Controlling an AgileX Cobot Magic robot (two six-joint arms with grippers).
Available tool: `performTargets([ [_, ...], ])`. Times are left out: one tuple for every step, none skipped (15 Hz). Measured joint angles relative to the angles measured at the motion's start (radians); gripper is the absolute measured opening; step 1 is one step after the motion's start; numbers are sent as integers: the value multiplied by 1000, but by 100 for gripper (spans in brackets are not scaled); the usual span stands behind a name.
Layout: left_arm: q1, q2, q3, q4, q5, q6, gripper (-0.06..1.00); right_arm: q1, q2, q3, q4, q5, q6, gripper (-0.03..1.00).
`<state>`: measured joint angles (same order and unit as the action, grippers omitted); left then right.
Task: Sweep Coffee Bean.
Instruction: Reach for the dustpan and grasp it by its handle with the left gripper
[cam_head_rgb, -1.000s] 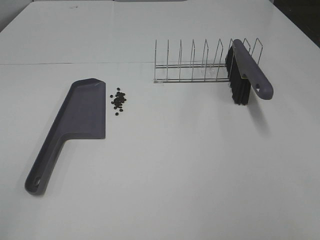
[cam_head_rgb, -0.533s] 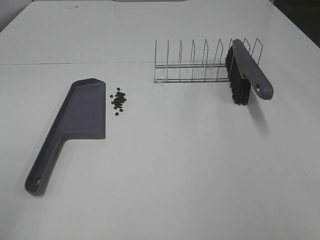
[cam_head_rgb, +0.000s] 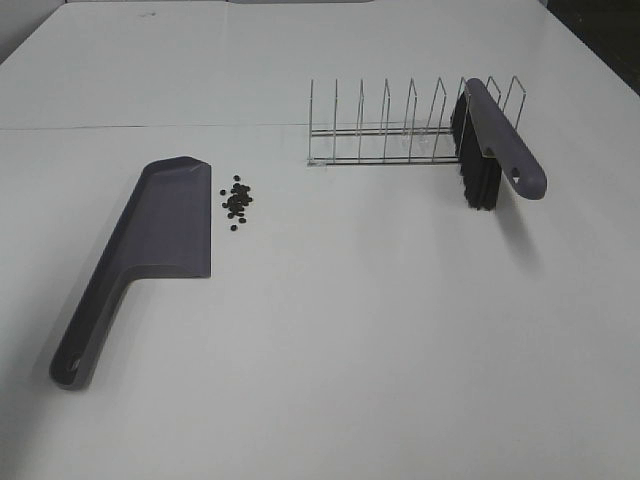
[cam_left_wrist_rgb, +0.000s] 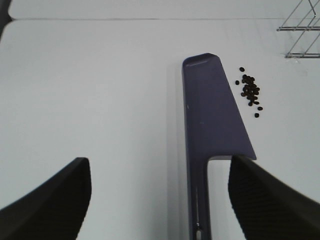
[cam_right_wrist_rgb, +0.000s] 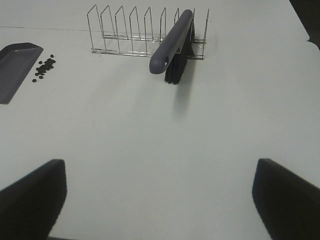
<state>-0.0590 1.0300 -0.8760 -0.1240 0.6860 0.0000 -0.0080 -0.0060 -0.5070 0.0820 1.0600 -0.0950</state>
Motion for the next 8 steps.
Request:
performTargets([
  [-22, 88, -37, -29, 0, 0, 69, 0, 0, 0, 0, 0, 0, 86],
  [-54, 161, -70, -42, 0, 0, 69, 0, 0, 0, 0, 0, 0, 86],
  [-93, 238, -97, -47, 0, 0, 69, 0, 0, 0, 0, 0, 0, 86],
  [-123, 304, -122, -51, 16, 0, 69, 0, 0, 0, 0, 0, 0, 86],
  [-144, 375, -146, -58, 40, -7, 69, 0, 0, 0, 0, 0, 0, 86],
  [-150, 433, -164, -58, 75, -34, 69, 0, 0, 0, 0, 0, 0, 86],
  [-150, 463, -173, -58, 92, -47, 69, 0, 0, 0, 0, 0, 0, 86],
  [-151, 513, -183, -55, 111, -71, 69, 0, 0, 0, 0, 0, 0, 86],
])
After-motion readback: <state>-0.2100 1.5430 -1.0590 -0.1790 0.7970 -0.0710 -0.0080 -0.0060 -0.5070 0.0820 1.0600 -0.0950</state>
